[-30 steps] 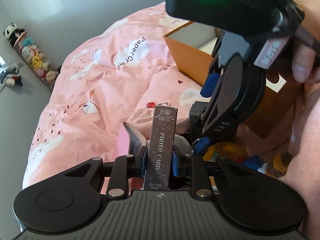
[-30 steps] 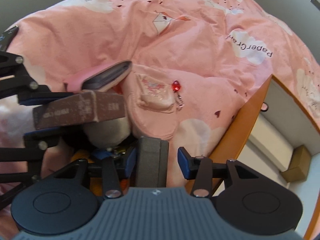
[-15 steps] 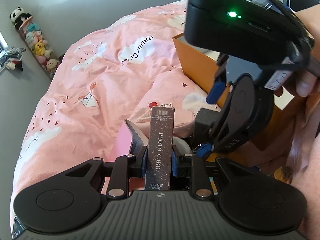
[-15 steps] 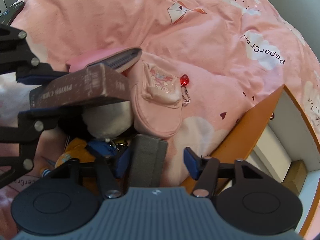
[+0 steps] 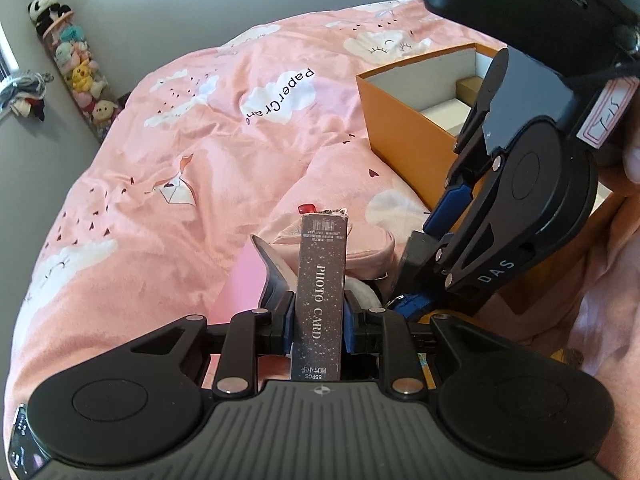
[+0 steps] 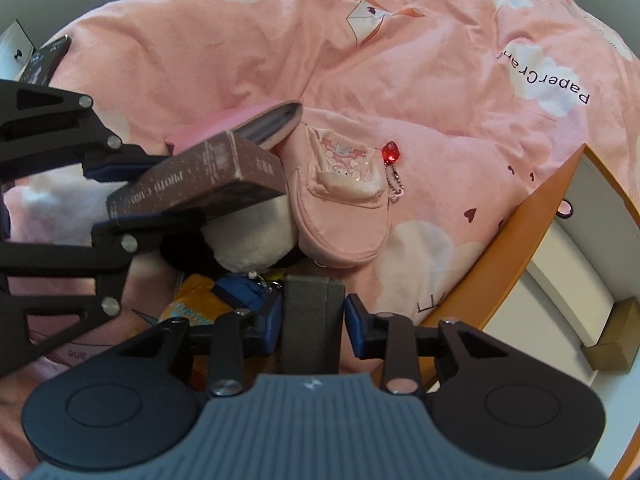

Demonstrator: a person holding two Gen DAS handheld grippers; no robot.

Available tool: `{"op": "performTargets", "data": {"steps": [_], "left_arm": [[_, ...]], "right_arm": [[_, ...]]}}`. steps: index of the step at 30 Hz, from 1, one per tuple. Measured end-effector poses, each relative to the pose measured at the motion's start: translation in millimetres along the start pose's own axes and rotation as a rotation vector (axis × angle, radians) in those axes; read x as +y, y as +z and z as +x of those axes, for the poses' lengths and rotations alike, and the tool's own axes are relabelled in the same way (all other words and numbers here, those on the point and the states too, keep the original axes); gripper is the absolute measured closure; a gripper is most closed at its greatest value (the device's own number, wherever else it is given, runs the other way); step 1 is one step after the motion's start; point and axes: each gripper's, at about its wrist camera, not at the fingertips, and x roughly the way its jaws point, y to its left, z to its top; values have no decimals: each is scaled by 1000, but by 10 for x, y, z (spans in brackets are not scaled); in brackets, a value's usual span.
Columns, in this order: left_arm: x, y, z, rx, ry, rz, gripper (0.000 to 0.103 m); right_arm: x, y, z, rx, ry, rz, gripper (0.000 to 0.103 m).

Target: Organize objects

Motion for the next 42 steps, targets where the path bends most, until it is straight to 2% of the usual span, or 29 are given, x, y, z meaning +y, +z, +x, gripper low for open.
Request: {"op": "performTargets", "data": {"steps": [4, 8, 10, 12, 15, 17, 21, 26, 31, 36, 39, 42], "left_arm": [[14, 11, 7, 1, -10, -9, 77], [31, 14, 8, 2, -17, -23, 77], [32, 16, 7, 2, -17, -23, 77], [31, 17, 5, 1, -16, -25, 77], [5, 15, -5, 0, -8, -20, 77], [-17, 7, -11, -3, 2, -14, 77], [-43, -10, -45, -13, 22, -14, 78], [-46, 34, -187, -52, 21, -38, 78], [6, 207, -413, -124, -44, -124, 78], [14, 533, -565, -197, -146, -207, 78], [-77, 796, -564, -216, -235, -224, 78], [-228, 1077, -431, -211, -345, -225, 78]], "right_arm": [[-40, 44, -9, 12, -30, -33, 53], [-89, 106, 51, 54, 13, -14, 52], [-57, 121, 82, 65, -9, -26, 50], [-18, 128, 96, 63, -27, -41, 51], [35, 110, 152, 85, 3, -33, 62], [78, 85, 181, 88, -20, -46, 64], [45, 18, 90, 37, -20, 10, 66], [76, -142, -312, -111, -50, 50, 66], [5, -281, -802, -265, -61, 129, 66], [-224, -486, -1263, -382, -95, 227, 66], [-389, -624, -1460, -421, -148, 284, 66], [-641, -780, -1486, -397, -197, 348, 66]]}}
